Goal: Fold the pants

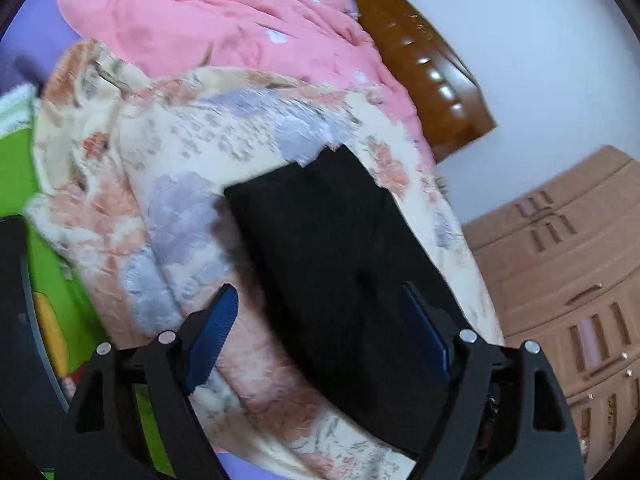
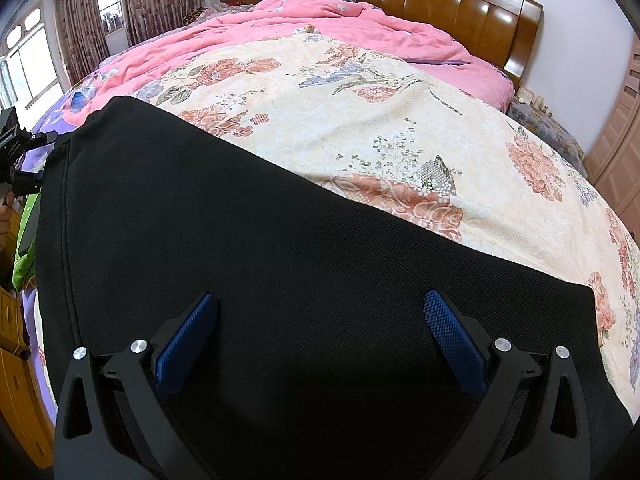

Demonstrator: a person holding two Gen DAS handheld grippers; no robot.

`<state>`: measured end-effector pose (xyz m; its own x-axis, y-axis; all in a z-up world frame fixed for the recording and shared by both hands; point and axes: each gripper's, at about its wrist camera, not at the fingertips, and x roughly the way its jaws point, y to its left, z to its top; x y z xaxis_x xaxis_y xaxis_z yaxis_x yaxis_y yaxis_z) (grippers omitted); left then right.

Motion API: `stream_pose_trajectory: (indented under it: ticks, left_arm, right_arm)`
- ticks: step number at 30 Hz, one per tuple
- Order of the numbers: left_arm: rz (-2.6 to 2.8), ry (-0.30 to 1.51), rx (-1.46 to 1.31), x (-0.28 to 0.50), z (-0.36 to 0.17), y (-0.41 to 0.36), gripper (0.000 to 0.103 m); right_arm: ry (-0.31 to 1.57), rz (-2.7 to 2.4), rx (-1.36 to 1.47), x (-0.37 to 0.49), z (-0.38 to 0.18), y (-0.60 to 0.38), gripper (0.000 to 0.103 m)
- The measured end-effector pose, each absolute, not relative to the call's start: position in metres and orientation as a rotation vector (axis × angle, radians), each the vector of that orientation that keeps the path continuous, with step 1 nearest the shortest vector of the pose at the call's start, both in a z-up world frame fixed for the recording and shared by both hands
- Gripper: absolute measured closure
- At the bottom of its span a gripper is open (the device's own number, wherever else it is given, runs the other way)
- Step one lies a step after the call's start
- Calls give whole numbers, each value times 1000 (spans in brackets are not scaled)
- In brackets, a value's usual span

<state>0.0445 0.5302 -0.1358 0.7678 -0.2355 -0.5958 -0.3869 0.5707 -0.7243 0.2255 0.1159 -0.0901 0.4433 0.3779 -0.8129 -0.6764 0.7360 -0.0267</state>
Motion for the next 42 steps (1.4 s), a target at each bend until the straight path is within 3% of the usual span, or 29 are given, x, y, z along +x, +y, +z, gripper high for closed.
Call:
stream_pose_trajectory:
  ticks: [6,9,11,12,13,15,21,25,27,29,30,31,35,39,42]
  left_arm:
    - [82,750,-951,59,-143,520,22]
    - [65,731,-1010,65,-156,525,11]
    - [62,700,-1024,63,-156,525,14]
    - [84,694,-1007,61,-152,524,47]
    - [147,707,-960,58,-145,523,65]
    - [155,673,-923,51,-131,518,69]
    - [205,666,-722,63,-102,496,67]
    - [195,705,-867,69,-136,516,48]
    - [199,680,-887,62,-138,517,48]
    - [277,644,-799,55,-121,509,52]
    - [309,642,-719,54,-107,501,66]
    - [307,639,-678,55,-98,497,70]
    - [227,639,-637,68,-80,494,71]
    - [254,710,-714,76,-101,513,44]
    - [277,731,-742,73,-122,517,30]
  right_arm:
    - [894,673,-376,225,-90,116,4]
    - [894,673,-376,226,-90,116,4]
    - [894,673,-376,226,-90,115,4]
    - [894,673,-376,226,-90,115,4]
    - [894,673,-376,226,-90,115,4]
    - [894,673,-376,226,-90,116,4]
    - [894,673,-377,226,-90,115,4]
    - [894,673,-377,226,-90,115,4]
    - [894,673,-377,226,-91,115,4]
    - [894,673,-377,227,-90,115,4]
    - [894,673,-377,226,-91,115,4]
    - [893,672,-377,226,-91,115,4]
    - [894,673,-377,227,-91,115,4]
    - [894,673,-377,227,-91,115,4]
    - [894,673,-378,227,-91,114,4]
